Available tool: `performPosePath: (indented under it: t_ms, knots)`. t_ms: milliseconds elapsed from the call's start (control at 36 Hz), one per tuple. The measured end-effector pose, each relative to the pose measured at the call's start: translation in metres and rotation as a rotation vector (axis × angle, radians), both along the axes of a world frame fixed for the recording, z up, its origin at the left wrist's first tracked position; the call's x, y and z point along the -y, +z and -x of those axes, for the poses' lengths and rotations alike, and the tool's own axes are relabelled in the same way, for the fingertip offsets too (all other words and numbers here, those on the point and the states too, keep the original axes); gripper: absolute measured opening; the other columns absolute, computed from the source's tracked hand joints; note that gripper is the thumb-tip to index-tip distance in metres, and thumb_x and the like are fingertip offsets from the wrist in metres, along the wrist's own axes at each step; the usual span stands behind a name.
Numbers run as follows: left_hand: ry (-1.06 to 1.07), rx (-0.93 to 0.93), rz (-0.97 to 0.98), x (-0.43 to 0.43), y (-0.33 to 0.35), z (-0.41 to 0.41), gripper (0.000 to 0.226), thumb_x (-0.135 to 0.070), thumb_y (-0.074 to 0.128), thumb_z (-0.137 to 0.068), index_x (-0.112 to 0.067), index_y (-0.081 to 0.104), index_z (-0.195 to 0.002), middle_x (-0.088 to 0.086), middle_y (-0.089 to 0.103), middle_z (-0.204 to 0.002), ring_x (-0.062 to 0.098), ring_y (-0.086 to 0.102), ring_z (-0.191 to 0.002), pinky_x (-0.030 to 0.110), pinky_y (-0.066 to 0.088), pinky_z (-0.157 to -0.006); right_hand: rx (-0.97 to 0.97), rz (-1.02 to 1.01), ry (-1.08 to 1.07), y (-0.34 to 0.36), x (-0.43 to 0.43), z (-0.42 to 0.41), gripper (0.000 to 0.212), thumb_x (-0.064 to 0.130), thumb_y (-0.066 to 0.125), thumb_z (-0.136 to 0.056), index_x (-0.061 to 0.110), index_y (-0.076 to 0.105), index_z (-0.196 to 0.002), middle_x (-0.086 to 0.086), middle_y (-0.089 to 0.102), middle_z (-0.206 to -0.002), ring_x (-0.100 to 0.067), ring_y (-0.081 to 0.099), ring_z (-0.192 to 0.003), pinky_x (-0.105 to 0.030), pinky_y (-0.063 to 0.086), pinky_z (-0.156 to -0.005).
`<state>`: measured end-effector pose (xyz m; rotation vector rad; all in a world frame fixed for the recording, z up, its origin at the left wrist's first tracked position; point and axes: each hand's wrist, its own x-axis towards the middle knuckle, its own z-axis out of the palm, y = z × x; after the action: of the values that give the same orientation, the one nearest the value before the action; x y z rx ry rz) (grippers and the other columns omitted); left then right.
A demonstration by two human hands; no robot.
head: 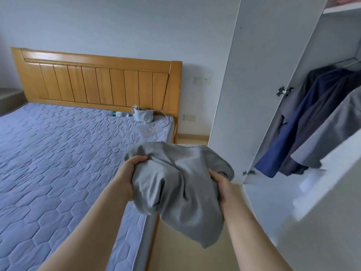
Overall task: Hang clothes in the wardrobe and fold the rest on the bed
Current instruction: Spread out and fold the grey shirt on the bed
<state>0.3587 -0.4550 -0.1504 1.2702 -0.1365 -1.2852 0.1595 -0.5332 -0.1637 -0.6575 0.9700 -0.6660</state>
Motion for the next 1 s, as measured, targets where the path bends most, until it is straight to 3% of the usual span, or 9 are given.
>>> performPosePath:
  t_ms: [194, 306, 389, 500, 556, 667, 750, 833, 1000]
  knots:
    - [0.000, 0.041, 0.047, 0.104, 0.016, -0.045, 0.019, -0.022, 0.059, -0.084, -0.007, 0.062, -0.093, 0.014, 0.068, -0.072, 0.030, 0.061, -0.073, 0.039, 0.048, -0.069, 0.046, 0.027, -0.007, 0.009, 0.104, -0.048, 0.023, 0.026, 0.058, -0.090, 0.005, 0.068, -0.090, -0.009, 0.071, -0.063, -0.019, 0.067, -0.050, -0.023, 0.052, -0.042]
    - [-0.007, 0.079, 0.062, 0.170, 0.028, -0.058, 0.023, -0.023, 0.061, -0.082, -0.007, 0.061, -0.099, 0.014, 0.067, -0.079, 0.030, 0.062, -0.073, 0.038, 0.048, -0.068, 0.072, 0.070, -0.020, 0.018, 0.170, -0.062, 0.025, 0.029, 0.058, -0.089, 0.008, 0.068, -0.095, -0.009, 0.072, -0.069, -0.020, 0.069, -0.057, -0.027, 0.051, -0.057]
    - [-0.026, 0.114, 0.085, 0.223, 0.043, -0.062, 0.024, -0.023, 0.062, -0.082, -0.007, 0.059, -0.100, 0.014, 0.066, -0.081, 0.030, 0.061, -0.074, 0.038, 0.048, -0.067, 0.095, 0.107, -0.044, 0.032, 0.216, -0.064, 0.025, 0.029, 0.057, -0.090, 0.007, 0.068, -0.088, -0.008, 0.072, -0.066, -0.021, 0.068, -0.056, -0.028, 0.049, -0.058]
    - [-0.073, 0.128, 0.116, 0.289, 0.061, -0.060, 0.027, -0.024, 0.065, -0.080, -0.007, 0.060, -0.101, 0.014, 0.067, -0.083, 0.030, 0.062, -0.076, 0.038, 0.047, -0.067, 0.133, 0.140, -0.136, 0.049, 0.262, -0.059, 0.027, 0.029, 0.055, -0.091, 0.007, 0.068, -0.080, -0.008, 0.071, -0.063, -0.019, 0.068, -0.051, -0.020, 0.050, -0.043]
    - [-0.109, 0.127, 0.135, 0.322, 0.068, -0.054, 0.026, -0.023, 0.065, -0.080, -0.007, 0.059, -0.100, 0.014, 0.066, -0.085, 0.030, 0.062, -0.077, 0.038, 0.047, -0.067, 0.139, 0.172, -0.194, 0.056, 0.286, -0.052, 0.029, 0.030, 0.057, -0.089, 0.008, 0.072, -0.078, -0.009, 0.072, -0.067, -0.019, 0.069, -0.055, -0.021, 0.051, -0.047]
    - [-0.259, 0.081, 0.203, 0.391, 0.081, -0.036, 0.027, -0.023, 0.064, -0.080, -0.005, 0.063, -0.100, 0.014, 0.069, -0.082, 0.030, 0.063, -0.077, 0.038, 0.049, -0.071, 0.168, 0.245, -0.330, 0.072, 0.332, -0.032, 0.046, 0.027, 0.055, -0.090, 0.010, 0.074, -0.052, -0.008, 0.070, -0.061, -0.019, 0.068, -0.051, -0.021, 0.050, -0.040]
    - [-0.379, 0.051, 0.240, 0.445, 0.090, -0.021, 0.025, -0.024, 0.062, -0.082, -0.003, 0.064, -0.095, 0.014, 0.070, -0.073, 0.030, 0.063, -0.076, 0.037, 0.048, -0.072, 0.150, 0.295, -0.433, 0.089, 0.361, -0.017, 0.037, 0.028, 0.057, -0.089, 0.010, 0.075, -0.063, -0.008, 0.071, -0.064, -0.019, 0.069, -0.054, -0.025, 0.052, -0.054]
    - [-0.506, 0.017, 0.284, 0.495, 0.102, -0.005, 0.030, -0.026, 0.062, -0.079, -0.004, 0.065, -0.100, 0.014, 0.070, -0.080, 0.030, 0.063, -0.077, 0.037, 0.048, -0.071, 0.081, 0.345, -0.522, 0.109, 0.391, 0.003, 0.024, 0.030, 0.058, -0.089, 0.010, 0.070, -0.083, -0.008, 0.072, -0.067, -0.019, 0.069, -0.056, -0.028, 0.048, -0.060]
    - [-0.736, -0.026, 0.376, 0.581, 0.150, 0.031, 0.037, -0.029, 0.062, -0.076, -0.006, 0.065, -0.105, 0.014, 0.069, -0.087, 0.031, 0.062, -0.080, 0.039, 0.048, -0.075, 0.002, 0.456, -0.696, 0.165, 0.438, 0.034, 0.022, 0.030, 0.056, -0.091, 0.011, 0.065, -0.084, -0.004, 0.068, -0.055, -0.013, 0.064, -0.043, -0.019, 0.045, -0.032]
